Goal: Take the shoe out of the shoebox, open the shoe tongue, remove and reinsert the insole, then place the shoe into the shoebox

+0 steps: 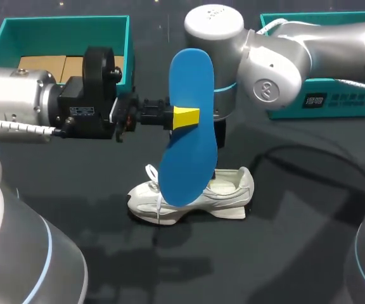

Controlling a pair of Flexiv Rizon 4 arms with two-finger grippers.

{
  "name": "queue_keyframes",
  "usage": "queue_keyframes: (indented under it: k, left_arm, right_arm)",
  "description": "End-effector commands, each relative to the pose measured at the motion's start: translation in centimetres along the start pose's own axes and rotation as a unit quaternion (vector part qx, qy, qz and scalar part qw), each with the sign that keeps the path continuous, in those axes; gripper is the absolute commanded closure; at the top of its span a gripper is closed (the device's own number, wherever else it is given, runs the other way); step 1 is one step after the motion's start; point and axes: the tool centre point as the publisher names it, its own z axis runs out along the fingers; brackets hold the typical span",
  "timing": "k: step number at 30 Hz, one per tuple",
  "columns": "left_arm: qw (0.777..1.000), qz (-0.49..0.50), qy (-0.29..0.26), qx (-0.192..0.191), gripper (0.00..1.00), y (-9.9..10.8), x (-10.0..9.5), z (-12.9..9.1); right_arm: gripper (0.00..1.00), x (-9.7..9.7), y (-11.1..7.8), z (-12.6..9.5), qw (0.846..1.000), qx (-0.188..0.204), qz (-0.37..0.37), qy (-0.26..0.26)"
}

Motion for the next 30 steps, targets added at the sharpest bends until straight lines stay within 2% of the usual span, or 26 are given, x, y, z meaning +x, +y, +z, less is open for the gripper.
queue_keyframes:
  k: [1, 13, 18, 24, 30]
  left_arm:
    - [1.000, 0.000, 0.000, 0.001, 1.00, 0.1, 0.0, 0.2]
    - [1.000, 0.000, 0.000, 0.001, 1.00, 0.1, 0.0, 0.2]
    - [1.000, 0.000, 0.000, 0.001, 1.00, 0.1, 0.0, 0.2]
    - [1.000, 0.000, 0.000, 0.001, 1.00, 0.1, 0.0, 0.2]
    - [1.000, 0.000, 0.000, 0.001, 1.00, 0.1, 0.0, 0.2]
  right_arm:
    - [1.00, 0.1, 0.3, 0.4, 1.000, 0.000, -0.001, 0.002]
    - [1.00, 1.0, 0.3, -0.7, 1.000, 0.015, -0.017, -0.003]
    - [1.00, 1.8, -0.1, -1.7, 1.000, 0.013, 0.002, -0.002]
    - [1.00, 3.1, -0.9, -3.0, 0.998, 0.003, 0.068, -0.003]
    - [1.00, 4.4, -1.4, -3.8, 0.984, -0.014, 0.178, -0.013]
